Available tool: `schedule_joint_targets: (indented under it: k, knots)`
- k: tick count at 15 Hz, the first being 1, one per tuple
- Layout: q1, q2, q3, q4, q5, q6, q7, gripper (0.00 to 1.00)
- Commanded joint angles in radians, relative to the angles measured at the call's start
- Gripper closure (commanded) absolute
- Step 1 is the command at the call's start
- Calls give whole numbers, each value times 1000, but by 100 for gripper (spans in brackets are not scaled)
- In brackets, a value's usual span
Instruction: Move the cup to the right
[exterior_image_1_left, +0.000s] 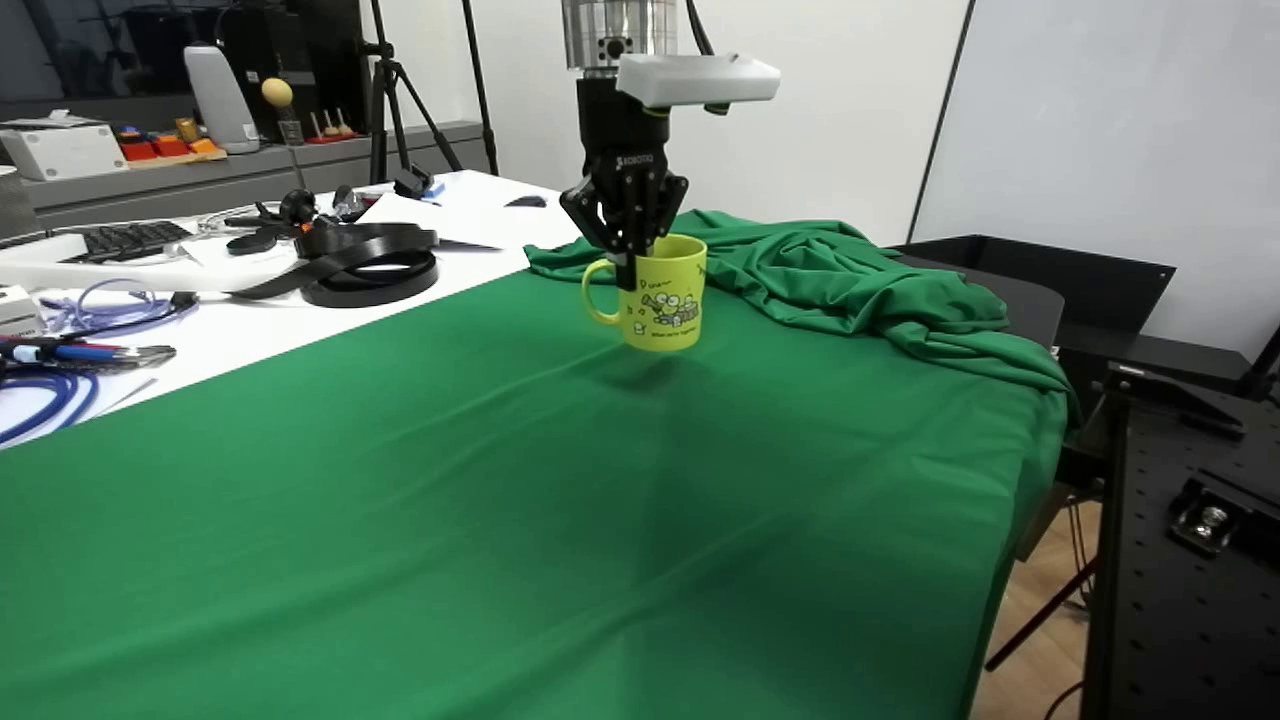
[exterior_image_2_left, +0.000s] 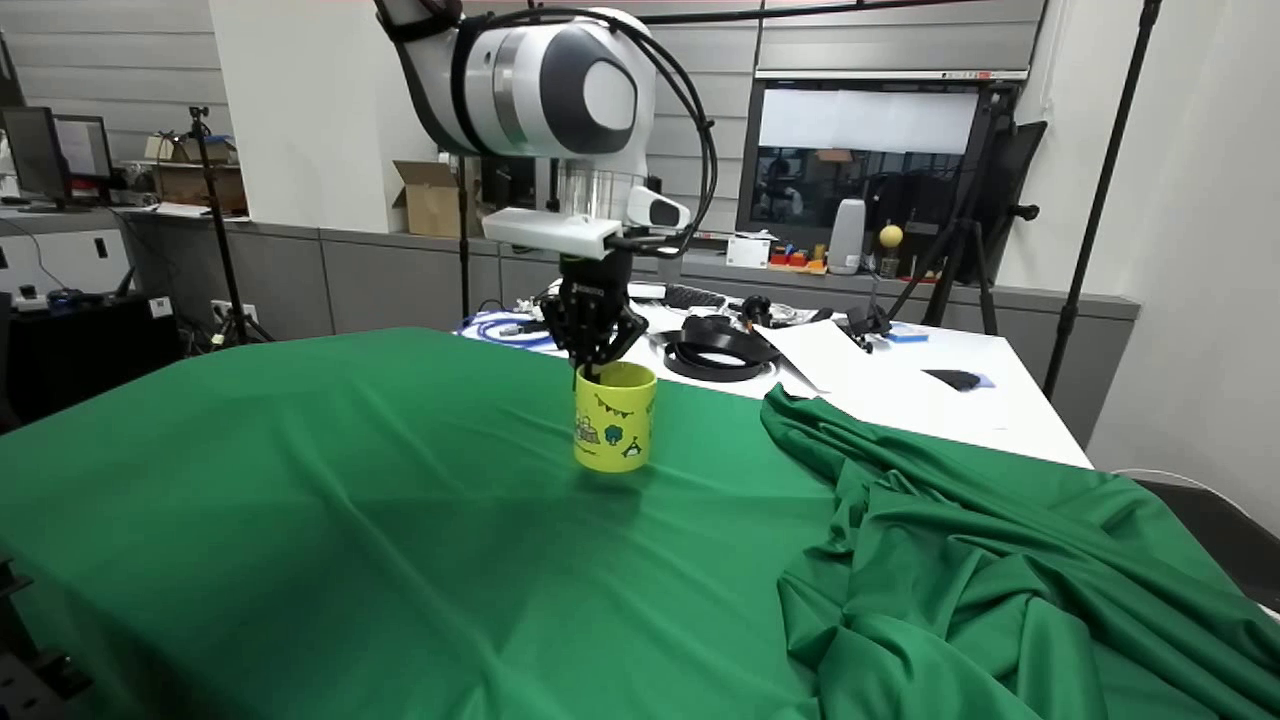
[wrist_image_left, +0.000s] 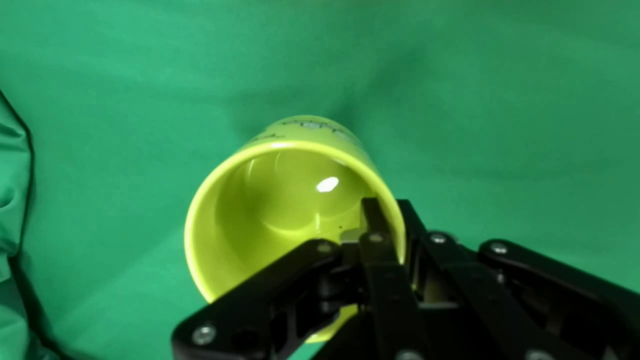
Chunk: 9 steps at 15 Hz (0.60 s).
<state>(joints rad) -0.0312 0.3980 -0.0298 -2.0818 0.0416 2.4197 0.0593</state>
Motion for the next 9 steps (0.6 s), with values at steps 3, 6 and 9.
schedule_joint_targets:
  k: [3,6,9]
  knots:
    - [23,129,-7,170,-14,-80,40,98]
    - [32,177,-6,209,-11,-72,44,98]
    - [43,199,-10,228,-14,-77,55,65]
